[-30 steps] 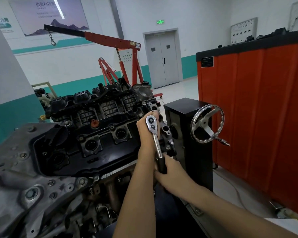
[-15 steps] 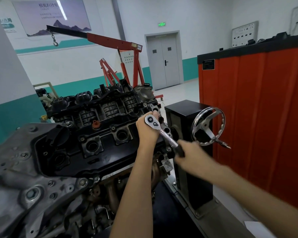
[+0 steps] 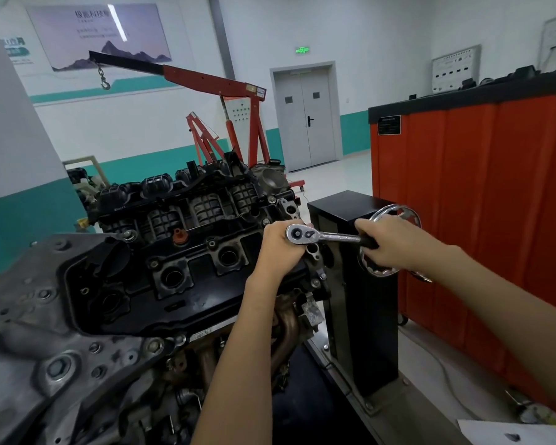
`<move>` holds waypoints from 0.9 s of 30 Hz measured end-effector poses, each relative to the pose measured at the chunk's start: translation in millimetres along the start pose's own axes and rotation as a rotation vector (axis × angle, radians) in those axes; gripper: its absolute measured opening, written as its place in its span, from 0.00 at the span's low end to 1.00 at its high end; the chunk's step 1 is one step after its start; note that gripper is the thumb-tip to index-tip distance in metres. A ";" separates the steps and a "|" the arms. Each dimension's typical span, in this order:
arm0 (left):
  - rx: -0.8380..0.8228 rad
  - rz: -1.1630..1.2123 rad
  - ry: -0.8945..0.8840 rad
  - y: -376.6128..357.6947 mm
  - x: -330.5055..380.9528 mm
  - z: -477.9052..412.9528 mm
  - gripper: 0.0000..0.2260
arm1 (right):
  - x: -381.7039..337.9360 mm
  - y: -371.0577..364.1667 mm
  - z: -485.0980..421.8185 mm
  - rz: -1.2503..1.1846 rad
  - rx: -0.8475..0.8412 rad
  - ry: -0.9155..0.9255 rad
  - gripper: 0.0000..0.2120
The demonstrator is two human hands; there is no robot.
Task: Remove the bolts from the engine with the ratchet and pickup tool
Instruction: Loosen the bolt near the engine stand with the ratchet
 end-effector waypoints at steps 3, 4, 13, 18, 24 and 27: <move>0.119 0.017 0.037 10.6 -5.5 0.8 0.25 | -9.4 -11.6 10.9 -0.124 0.016 -0.051 0.09; 0.164 0.029 0.047 13.0 -7.3 1.4 0.26 | -15.0 -24.9 21.3 -0.255 -0.003 -0.097 0.08; 0.184 0.005 0.005 6.4 0.4 1.1 0.27 | -71.4 -86.7 64.0 -0.890 -0.106 -0.256 0.11; 0.045 -0.097 -0.072 10.9 7.6 2.6 0.25 | -18.7 -40.1 24.3 -0.330 -0.134 -0.094 0.07; 0.089 0.017 -0.007 13.7 2.2 5.2 0.25 | -14.5 -14.8 7.5 -0.145 -0.027 -0.071 0.16; 0.168 0.111 0.016 13.2 -2.2 7.4 0.26 | -29.6 -51.3 38.2 -0.486 -0.112 -0.181 0.12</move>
Point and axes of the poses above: each hand's wrist, its own z-axis away from the middle knuckle, its own y-axis out of the back of the hand, x = y × z, the point moved 10 cm from there along -z, towards the middle knuckle, and after that the axes turned 6 degrees about -y, right-handed, at the moved point
